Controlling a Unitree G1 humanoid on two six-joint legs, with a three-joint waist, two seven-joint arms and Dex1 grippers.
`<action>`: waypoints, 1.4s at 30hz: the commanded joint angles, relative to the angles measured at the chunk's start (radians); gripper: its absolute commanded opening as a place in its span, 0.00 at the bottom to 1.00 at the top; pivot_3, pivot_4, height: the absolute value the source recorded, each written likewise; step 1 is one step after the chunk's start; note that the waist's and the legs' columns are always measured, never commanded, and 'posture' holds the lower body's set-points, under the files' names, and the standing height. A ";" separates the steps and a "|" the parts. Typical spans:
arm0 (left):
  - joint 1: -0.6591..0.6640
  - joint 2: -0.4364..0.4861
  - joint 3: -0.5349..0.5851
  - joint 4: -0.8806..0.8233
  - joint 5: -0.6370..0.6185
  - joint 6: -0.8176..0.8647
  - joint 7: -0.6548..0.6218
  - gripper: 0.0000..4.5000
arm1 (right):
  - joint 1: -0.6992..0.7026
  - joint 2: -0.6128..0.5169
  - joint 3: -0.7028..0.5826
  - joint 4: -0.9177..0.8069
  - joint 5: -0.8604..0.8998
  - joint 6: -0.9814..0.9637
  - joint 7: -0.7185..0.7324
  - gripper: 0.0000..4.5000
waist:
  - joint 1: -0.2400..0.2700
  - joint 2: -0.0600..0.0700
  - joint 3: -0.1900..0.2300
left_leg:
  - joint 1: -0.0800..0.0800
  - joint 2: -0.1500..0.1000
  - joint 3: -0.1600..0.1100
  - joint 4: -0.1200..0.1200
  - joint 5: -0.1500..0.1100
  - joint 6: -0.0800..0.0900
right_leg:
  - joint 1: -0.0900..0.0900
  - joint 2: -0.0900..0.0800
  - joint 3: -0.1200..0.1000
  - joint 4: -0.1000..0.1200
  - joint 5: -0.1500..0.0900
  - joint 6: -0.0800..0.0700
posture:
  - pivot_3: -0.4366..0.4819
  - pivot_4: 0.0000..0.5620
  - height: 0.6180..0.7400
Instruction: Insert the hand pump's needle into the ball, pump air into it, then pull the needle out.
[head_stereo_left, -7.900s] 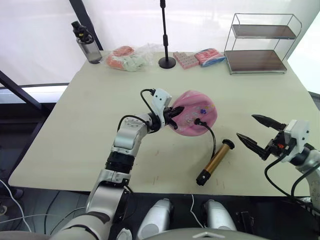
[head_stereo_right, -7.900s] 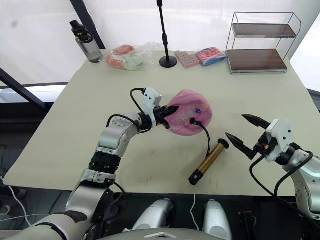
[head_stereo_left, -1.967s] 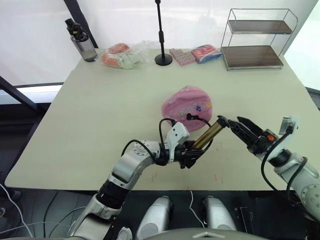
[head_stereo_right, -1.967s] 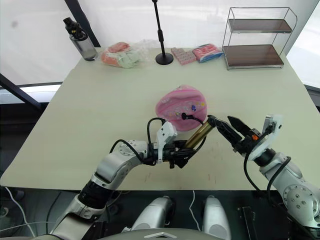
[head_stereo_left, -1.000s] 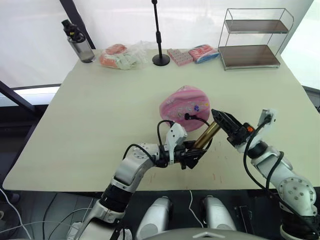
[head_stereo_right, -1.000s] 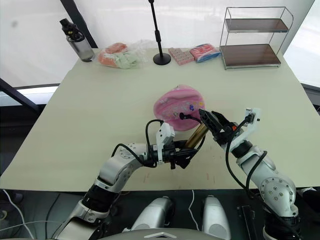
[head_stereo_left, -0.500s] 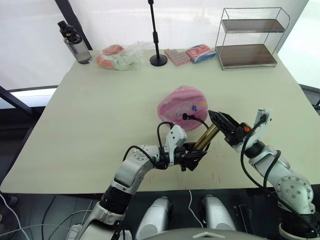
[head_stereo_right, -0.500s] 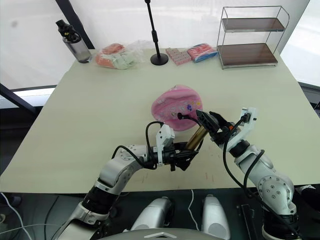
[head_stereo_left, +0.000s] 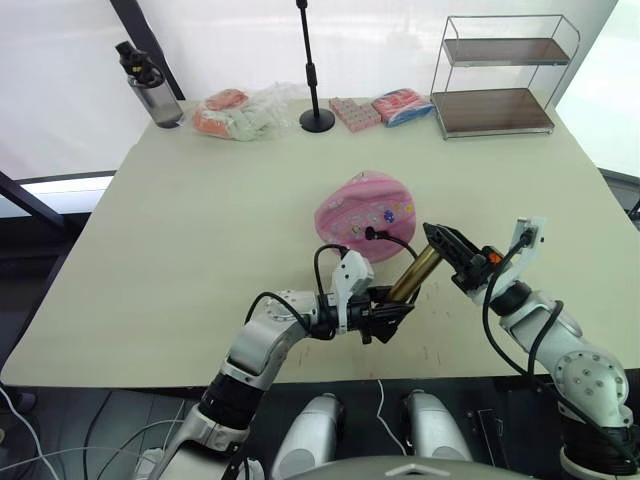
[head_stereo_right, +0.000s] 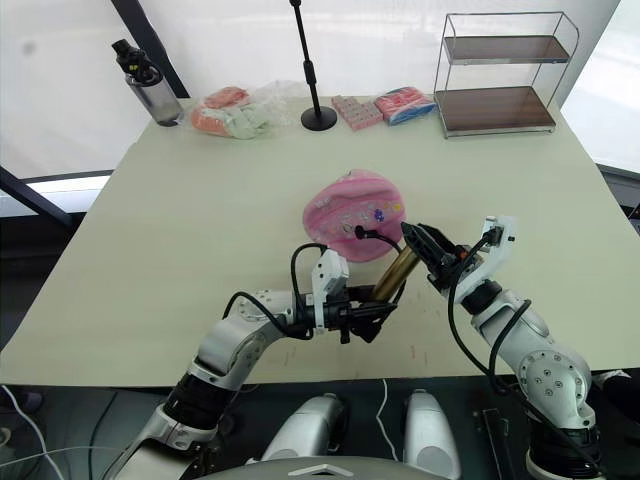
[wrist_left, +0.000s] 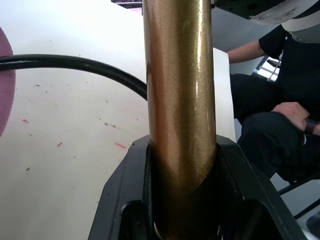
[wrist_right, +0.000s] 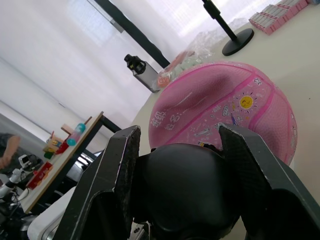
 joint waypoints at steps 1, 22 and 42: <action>0.001 0.007 0.013 -0.036 -0.027 0.012 -0.013 0.51 | -0.018 -0.021 0.031 -0.037 -0.020 0.009 0.034 0.44 | -0.002 0.000 0.000 | 0.000 0.000 0.000 0.000 0.000 0.000 | 0.000 0.000 0.000 0.000 0.000 0.000 | 0.48 0.27 1.00; -0.078 0.167 -0.011 0.121 0.046 -0.142 -0.258 1.00 | -0.137 -0.264 0.182 -0.065 -0.538 -0.386 0.583 0.44 | -0.001 0.000 0.000 | 0.000 0.000 0.000 0.000 0.000 0.000 | 0.000 0.001 -0.002 -0.001 0.000 0.000 | 0.48 0.27 1.00; -0.201 0.078 -0.094 0.414 0.192 -0.317 -0.371 1.00 | -0.070 -0.190 0.233 0.214 -0.650 -0.615 0.804 0.44 | 0.000 0.000 0.001 | 0.000 0.000 0.000 0.000 0.000 0.000 | 0.000 0.000 -0.001 -0.001 0.000 0.000 | 0.48 0.27 1.00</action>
